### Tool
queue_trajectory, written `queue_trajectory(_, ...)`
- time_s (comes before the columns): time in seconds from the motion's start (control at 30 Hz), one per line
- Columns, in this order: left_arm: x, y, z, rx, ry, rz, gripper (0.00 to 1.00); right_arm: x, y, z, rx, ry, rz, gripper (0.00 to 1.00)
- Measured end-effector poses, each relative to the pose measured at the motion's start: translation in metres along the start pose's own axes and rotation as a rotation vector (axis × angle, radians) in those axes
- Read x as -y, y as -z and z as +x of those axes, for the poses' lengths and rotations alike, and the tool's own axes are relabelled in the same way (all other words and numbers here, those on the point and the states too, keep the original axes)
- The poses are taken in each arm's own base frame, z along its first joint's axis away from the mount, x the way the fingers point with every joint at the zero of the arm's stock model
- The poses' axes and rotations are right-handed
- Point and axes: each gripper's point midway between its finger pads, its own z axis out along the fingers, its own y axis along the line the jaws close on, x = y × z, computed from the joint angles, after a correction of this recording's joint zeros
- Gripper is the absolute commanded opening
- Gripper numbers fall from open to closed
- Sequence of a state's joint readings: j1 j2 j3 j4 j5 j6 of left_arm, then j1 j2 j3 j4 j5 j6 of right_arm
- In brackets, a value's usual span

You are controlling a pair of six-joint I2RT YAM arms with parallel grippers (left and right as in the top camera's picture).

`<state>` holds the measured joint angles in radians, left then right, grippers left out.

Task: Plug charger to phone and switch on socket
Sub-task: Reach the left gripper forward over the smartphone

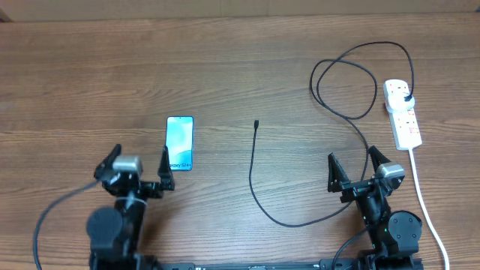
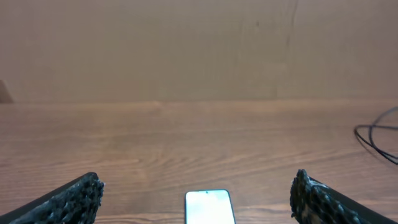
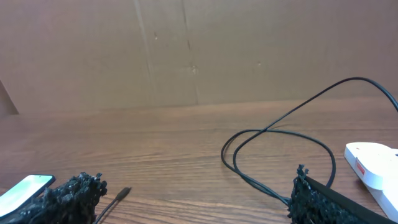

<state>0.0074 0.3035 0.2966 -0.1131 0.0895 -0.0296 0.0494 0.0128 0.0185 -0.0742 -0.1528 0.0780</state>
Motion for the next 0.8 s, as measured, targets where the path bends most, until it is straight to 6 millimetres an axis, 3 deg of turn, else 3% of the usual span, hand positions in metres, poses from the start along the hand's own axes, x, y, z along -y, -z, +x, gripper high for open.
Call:
queue_trajectory(0.37, 0.013, -0.055, -0.053, -0.304, 0.038, 0.088, 1.00, 0.000, 0.000, 0.000, 0.000, 0.000, 0.000, 1.00)
queue_trajectory(0.63, 0.014, -0.094, -0.056, -0.567, 0.055, 0.109, 1.00, 0.000, 0.000, 0.000, -0.001, 0.000, 0.000, 1.00)
queue_trajectory(0.8, 0.018, -0.107, -0.041, -0.756, 0.037, 0.135, 1.00, 0.000, 0.000, 0.000, 0.000, 0.000, 0.000, 1.00)
